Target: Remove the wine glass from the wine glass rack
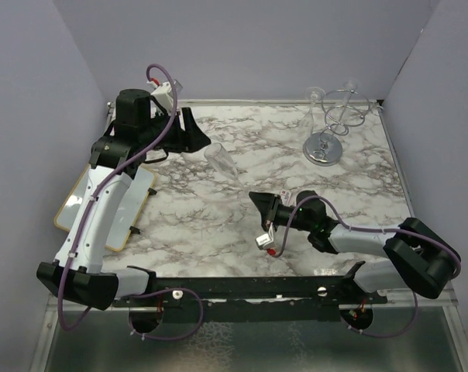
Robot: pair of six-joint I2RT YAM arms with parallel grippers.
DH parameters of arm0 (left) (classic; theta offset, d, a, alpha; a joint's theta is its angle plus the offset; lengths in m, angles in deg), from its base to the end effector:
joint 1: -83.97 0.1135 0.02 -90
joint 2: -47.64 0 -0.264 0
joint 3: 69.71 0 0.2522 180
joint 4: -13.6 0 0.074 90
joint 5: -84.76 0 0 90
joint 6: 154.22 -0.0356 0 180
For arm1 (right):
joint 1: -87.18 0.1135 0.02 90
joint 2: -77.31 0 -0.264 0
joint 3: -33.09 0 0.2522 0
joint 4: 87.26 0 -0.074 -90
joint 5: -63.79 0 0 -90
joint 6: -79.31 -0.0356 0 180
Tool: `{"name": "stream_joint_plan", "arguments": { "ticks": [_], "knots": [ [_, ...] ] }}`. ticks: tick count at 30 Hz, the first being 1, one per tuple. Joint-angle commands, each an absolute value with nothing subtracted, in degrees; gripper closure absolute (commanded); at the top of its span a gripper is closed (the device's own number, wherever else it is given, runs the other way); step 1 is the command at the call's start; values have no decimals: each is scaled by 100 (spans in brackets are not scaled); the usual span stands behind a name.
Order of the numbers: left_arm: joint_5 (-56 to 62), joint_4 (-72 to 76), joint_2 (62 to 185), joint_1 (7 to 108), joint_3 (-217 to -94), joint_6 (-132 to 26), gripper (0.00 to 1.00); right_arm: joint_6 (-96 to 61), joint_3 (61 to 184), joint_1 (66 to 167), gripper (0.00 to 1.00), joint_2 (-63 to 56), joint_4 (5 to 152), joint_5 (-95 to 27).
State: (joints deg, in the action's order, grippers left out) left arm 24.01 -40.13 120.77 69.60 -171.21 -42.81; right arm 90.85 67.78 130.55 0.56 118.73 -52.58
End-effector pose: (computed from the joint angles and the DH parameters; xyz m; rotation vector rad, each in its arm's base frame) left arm 0.2478 -0.0814 0.4410 0.2112 2.0601 -0.9045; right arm 0.1698 0.1821 0.1722 -1.8152 0.2405 -0.2905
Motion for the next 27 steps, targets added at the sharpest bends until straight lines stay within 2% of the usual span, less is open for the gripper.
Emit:
{"name": "stream_joint_plan", "arguments": {
  "ticks": [1, 7, 20, 27],
  "knots": [
    [2163, -4676, 11975, 6983, -17136, -4856, 44, 9486, 6837, 13174, 99, 59, 12491, -4972],
    [2615, -4746, 11986, 6983, -16950, -4905, 50, 9734, 6770, 13343, 99, 8, 12643, -4702],
    [2803, -5032, 12041, 6982, -16780, -5212, 65, 9937, 6650, 13636, 99, -312, 13010, -4295],
    [2795, -5088, 12100, 6982, -16614, -5287, 67, 9987, 6610, 13700, 99, -462, 13260, -4242]
  ]
}}
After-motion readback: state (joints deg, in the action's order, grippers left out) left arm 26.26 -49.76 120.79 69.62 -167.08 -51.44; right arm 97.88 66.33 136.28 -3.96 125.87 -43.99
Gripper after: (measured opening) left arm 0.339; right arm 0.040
